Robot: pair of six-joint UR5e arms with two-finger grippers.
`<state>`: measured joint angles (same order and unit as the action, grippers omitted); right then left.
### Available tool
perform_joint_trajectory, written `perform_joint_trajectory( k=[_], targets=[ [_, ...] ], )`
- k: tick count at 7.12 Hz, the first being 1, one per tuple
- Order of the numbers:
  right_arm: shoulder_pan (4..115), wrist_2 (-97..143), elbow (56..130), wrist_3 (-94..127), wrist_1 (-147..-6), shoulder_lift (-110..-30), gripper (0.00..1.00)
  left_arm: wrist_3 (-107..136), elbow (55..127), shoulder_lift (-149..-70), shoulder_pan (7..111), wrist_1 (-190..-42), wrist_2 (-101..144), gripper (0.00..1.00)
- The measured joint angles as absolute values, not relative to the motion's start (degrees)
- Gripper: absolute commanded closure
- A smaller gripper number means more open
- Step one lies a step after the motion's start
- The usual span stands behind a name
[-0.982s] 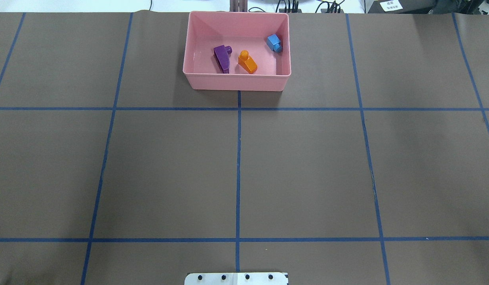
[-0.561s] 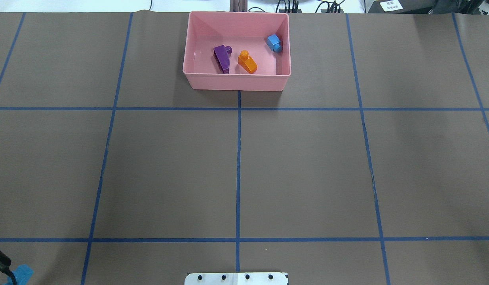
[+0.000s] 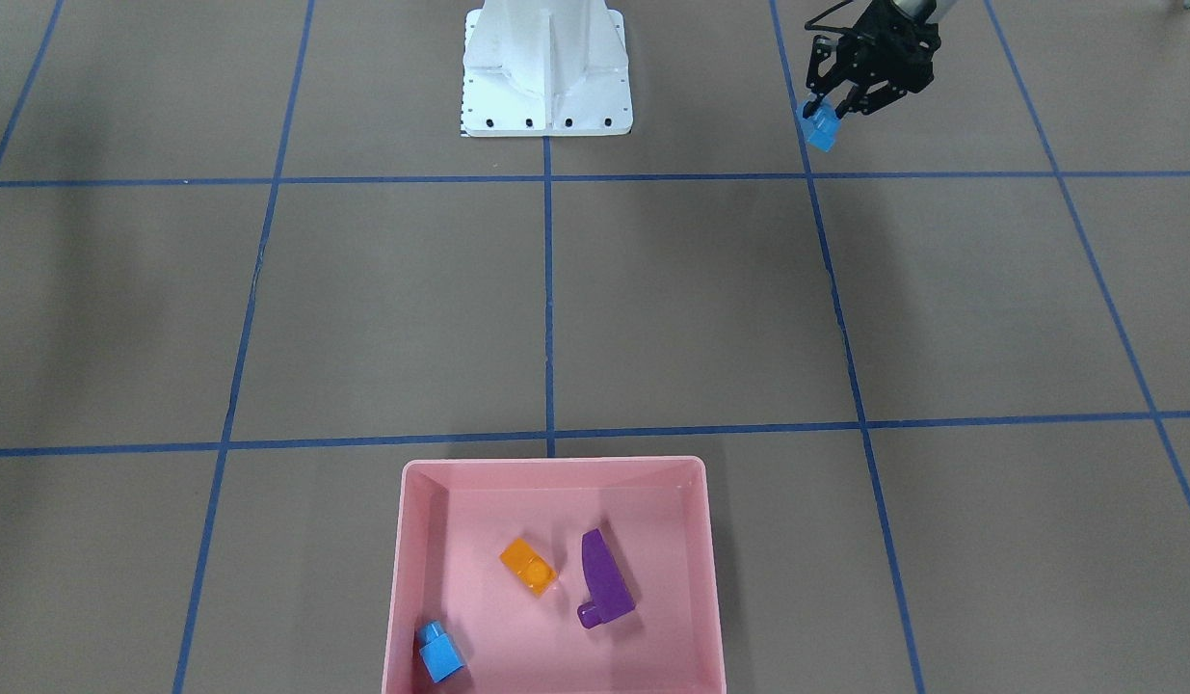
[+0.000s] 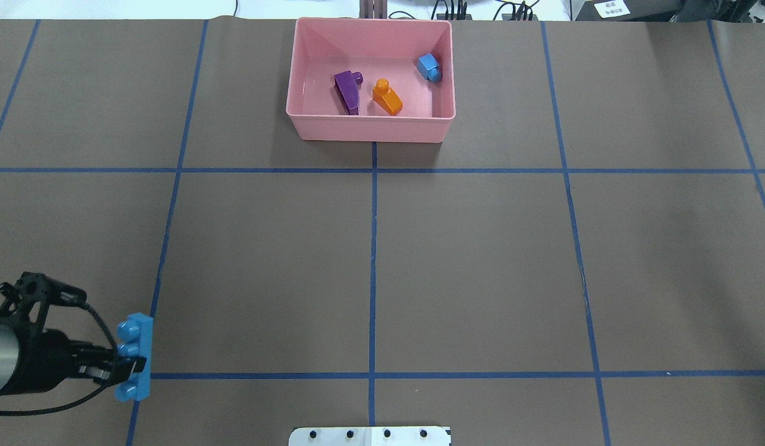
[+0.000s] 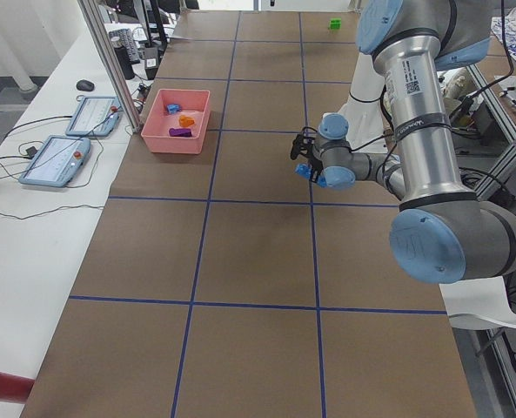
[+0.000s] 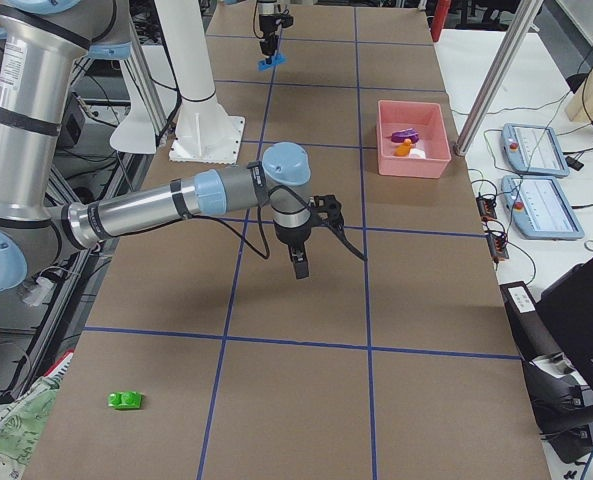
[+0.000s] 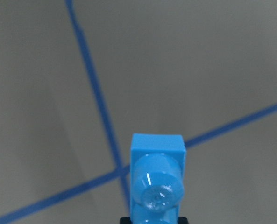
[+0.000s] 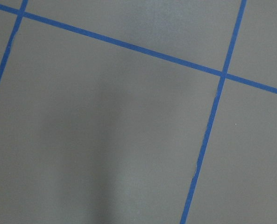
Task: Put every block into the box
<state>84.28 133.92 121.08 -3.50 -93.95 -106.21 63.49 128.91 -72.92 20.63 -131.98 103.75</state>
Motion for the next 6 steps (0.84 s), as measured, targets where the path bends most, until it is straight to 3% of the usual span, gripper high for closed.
perform_joint_trajectory(
  k=[3,6],
  targets=[
    [88.22,136.45,119.72,-6.32,-93.71,-107.99,0.01,66.58,126.92,-97.66,28.57,-112.77,104.34,1.0],
    [88.49,135.87,119.73,-4.76,-93.69,-108.78,0.0,71.56,111.03,-120.83,37.41,-104.7,104.35,1.0]
  ],
)
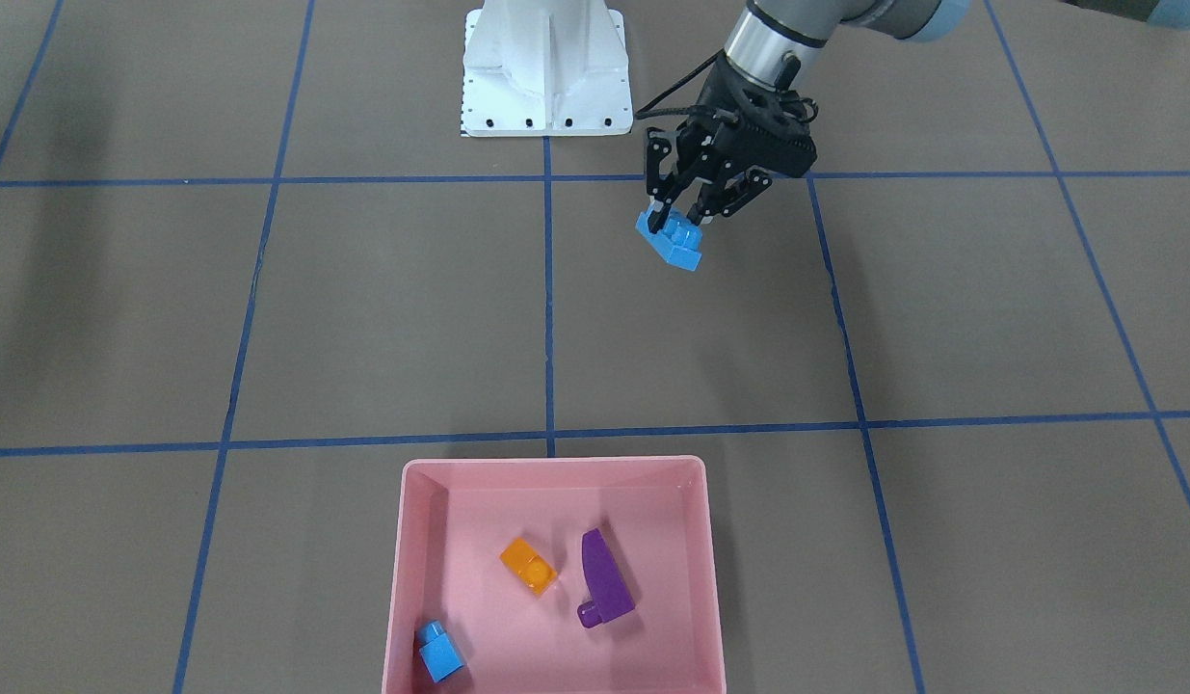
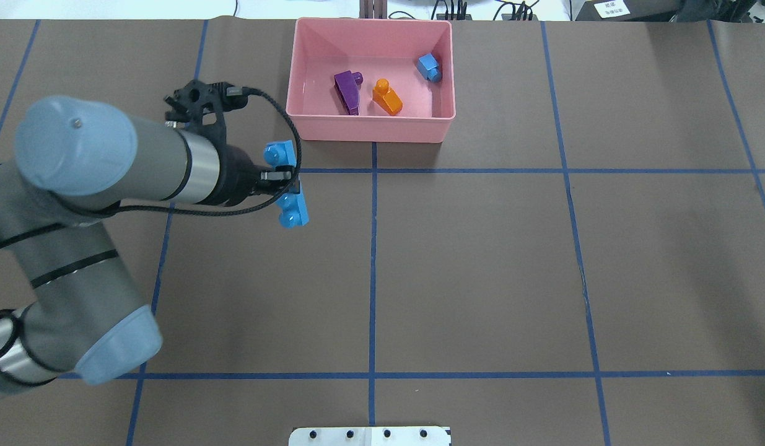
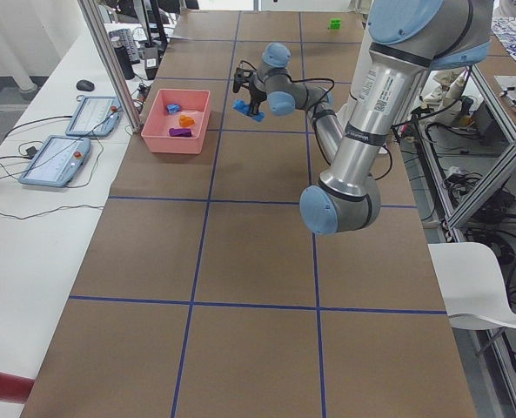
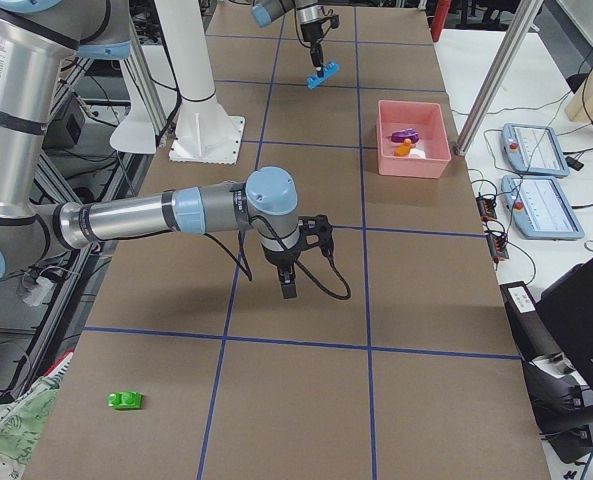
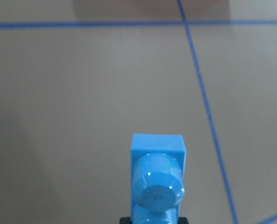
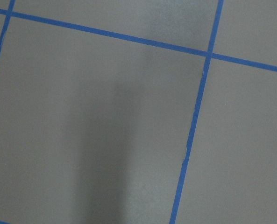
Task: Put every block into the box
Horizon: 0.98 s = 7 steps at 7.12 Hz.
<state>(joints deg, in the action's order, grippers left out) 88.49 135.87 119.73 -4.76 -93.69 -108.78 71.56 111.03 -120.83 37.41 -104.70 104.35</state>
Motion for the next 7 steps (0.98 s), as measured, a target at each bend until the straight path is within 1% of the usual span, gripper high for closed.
perform_joint_trajectory(
  k=[4,6,7],
  targets=[
    [88.51,134.11,120.26,-4.34,-93.67,-112.27,0.01,72.1,80.7,-143.64,47.01,-104.71,104.6,1.0],
    [88.51,133.5,121.15,-4.39,-93.61,-114.65,0.01,71.79,68.6,-149.21,49.7,-107.86,104.88,1.0],
    [88.51,133.44,121.46,-4.41,-93.61,-115.58,0.01,71.79,63.22,-151.54,50.26,-109.38,105.19,0.16]
  ],
)
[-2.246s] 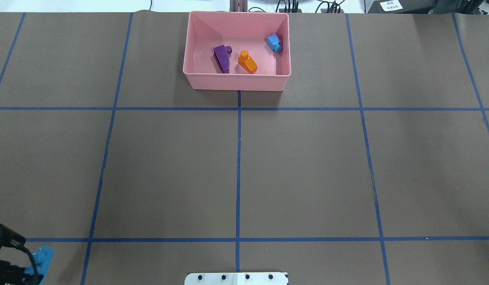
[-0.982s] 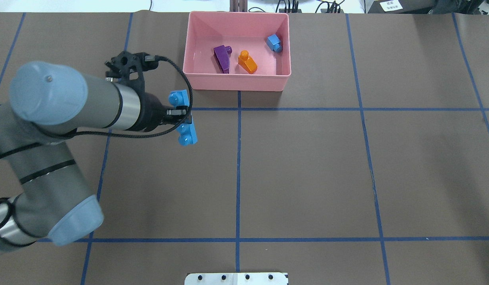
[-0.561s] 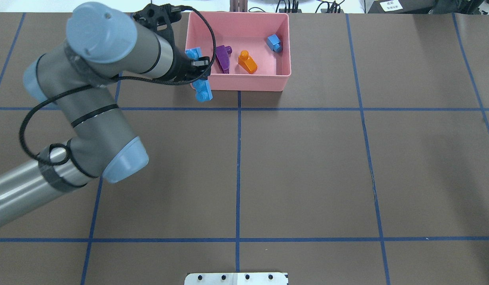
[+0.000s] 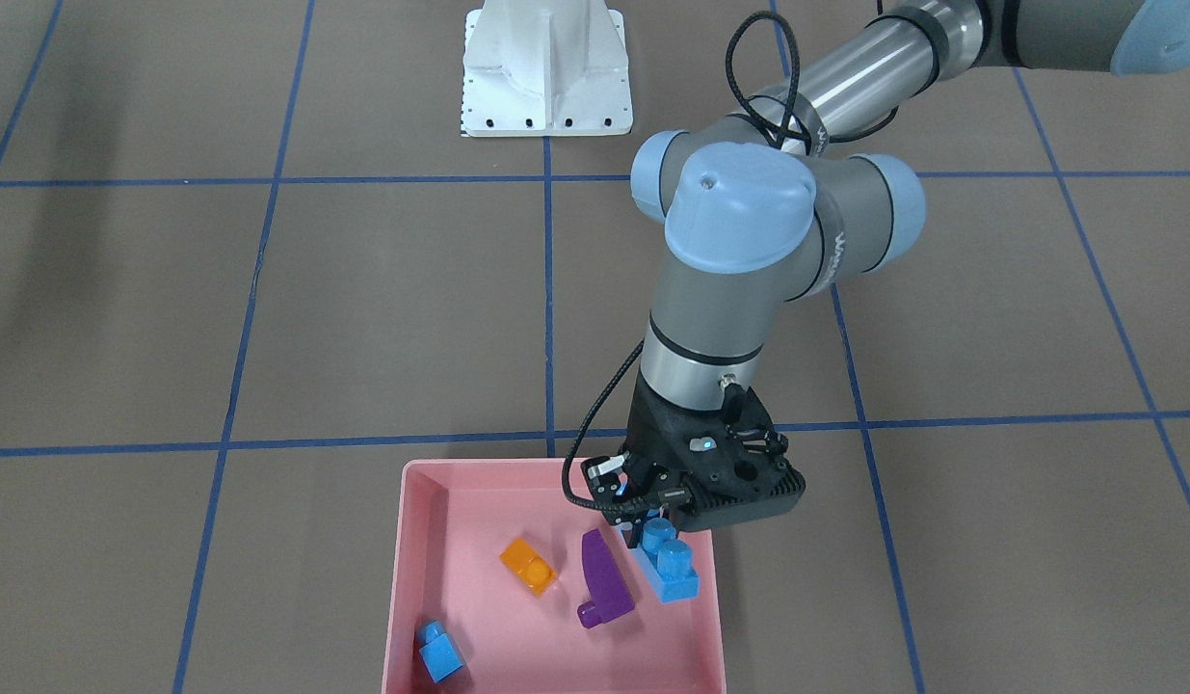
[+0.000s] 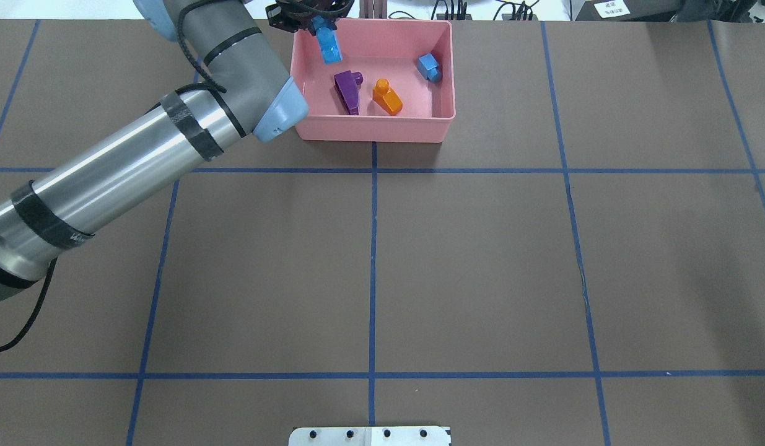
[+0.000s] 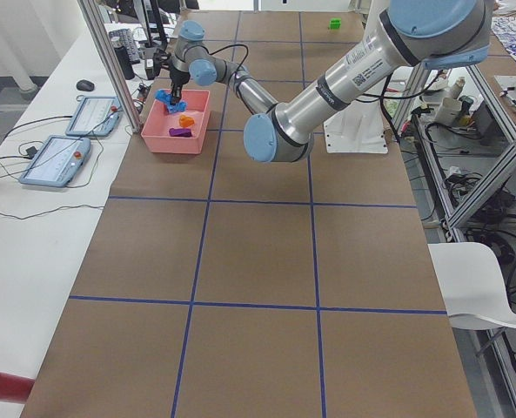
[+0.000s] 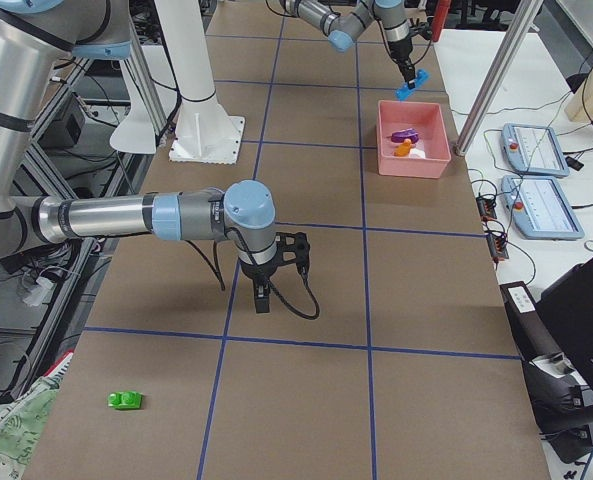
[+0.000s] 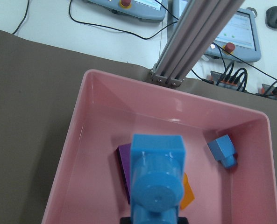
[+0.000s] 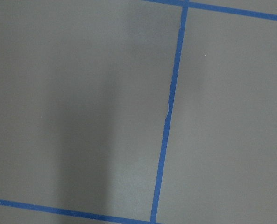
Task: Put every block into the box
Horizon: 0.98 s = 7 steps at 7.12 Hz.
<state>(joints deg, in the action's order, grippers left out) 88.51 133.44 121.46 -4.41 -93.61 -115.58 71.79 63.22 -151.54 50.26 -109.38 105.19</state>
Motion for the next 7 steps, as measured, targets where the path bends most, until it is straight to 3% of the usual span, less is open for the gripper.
perform_joint_trajectory(
  k=[1,4,7],
  targets=[
    [88.51,133.43,121.68,-4.45,-93.58,-116.54,0.01,71.65,59.5,-153.19,50.47,-110.05,105.52,0.0],
    [88.43,133.48,121.74,-3.38,-90.62,-119.8,0.01,66.81,58.28,-153.43,52.64,-109.65,115.65,0.0],
    [88.42,133.32,121.71,-1.8,-85.63,-124.9,0.01,61.75,73.37,-141.01,56.56,-108.22,127.62,0.0]
  ],
)
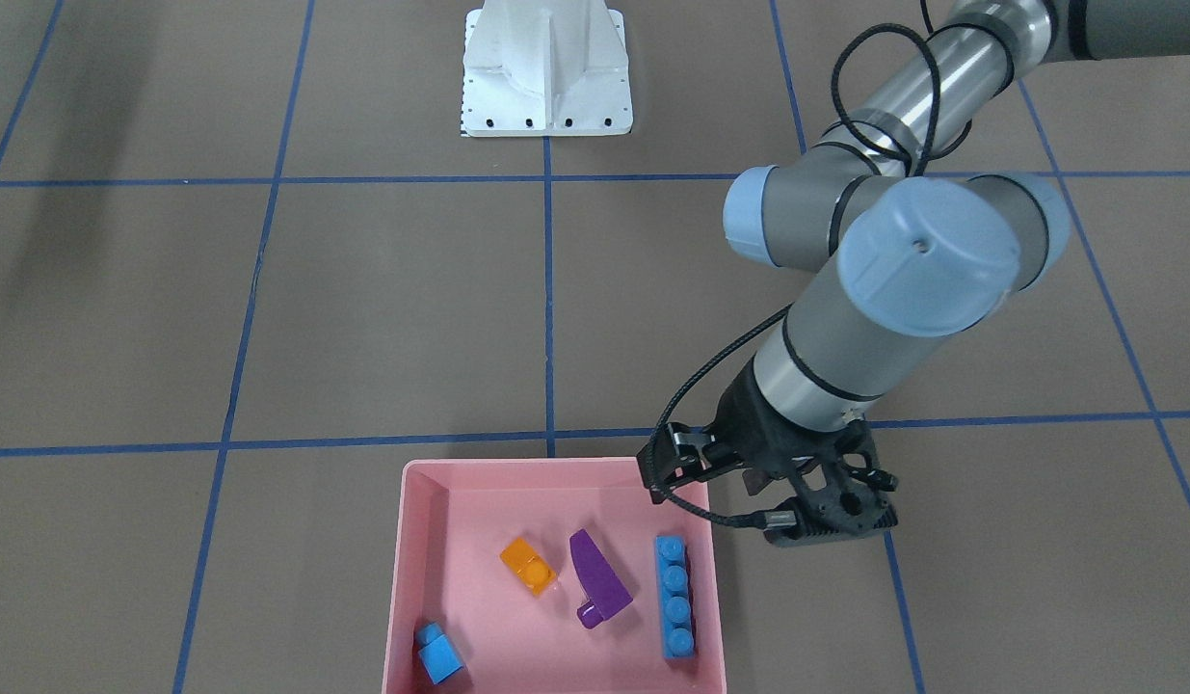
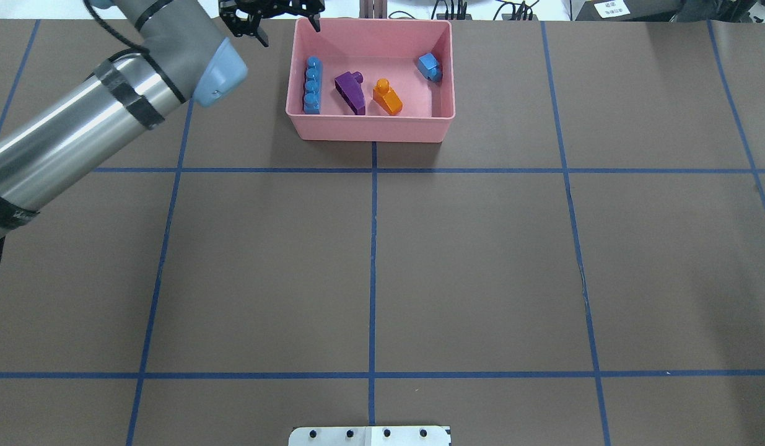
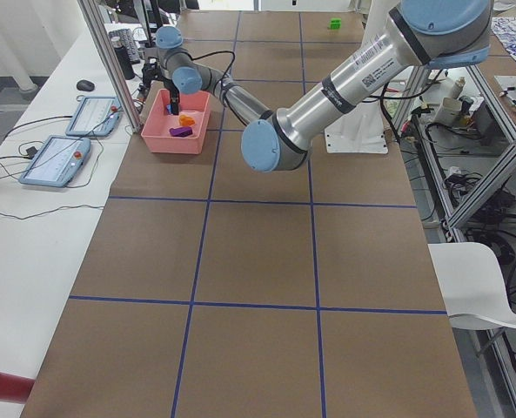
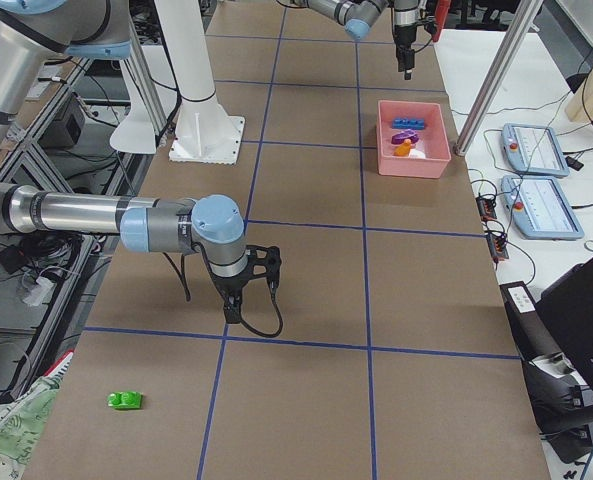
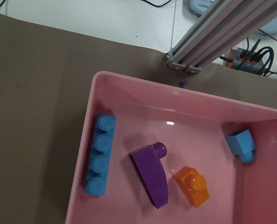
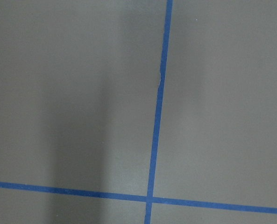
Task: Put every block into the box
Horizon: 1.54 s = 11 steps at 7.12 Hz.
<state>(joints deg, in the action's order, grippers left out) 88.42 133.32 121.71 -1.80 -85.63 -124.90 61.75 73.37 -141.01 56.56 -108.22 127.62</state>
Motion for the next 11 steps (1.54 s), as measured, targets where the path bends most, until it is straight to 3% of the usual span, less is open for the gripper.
perform_joint_trajectory(
  k=[3,5,7,11],
  targets=[
    [88.42,131.4,119.46,-1.63,-72.73,-135.28,0.01,42.47,98.54,-117.75,56.94,-98.06,128.54,0.0],
    [88.47,131.16,113.7,-1.33,-61.51,-139.37,0.01,27.76,107.92,-103.91,59.85,-95.67,129.79,0.0],
    [88.49,131.14,108.66,-1.31,-53.39,-141.61,0.01,10.76,108.31,-95.68,68.0,-95.1,133.88,0.0],
    [88.42,131.39,97.86,-1.43,-42.19,-142.52,0.02,-21.23,96.29,-91.31,85.6,-92.52,136.11,0.0]
  ],
)
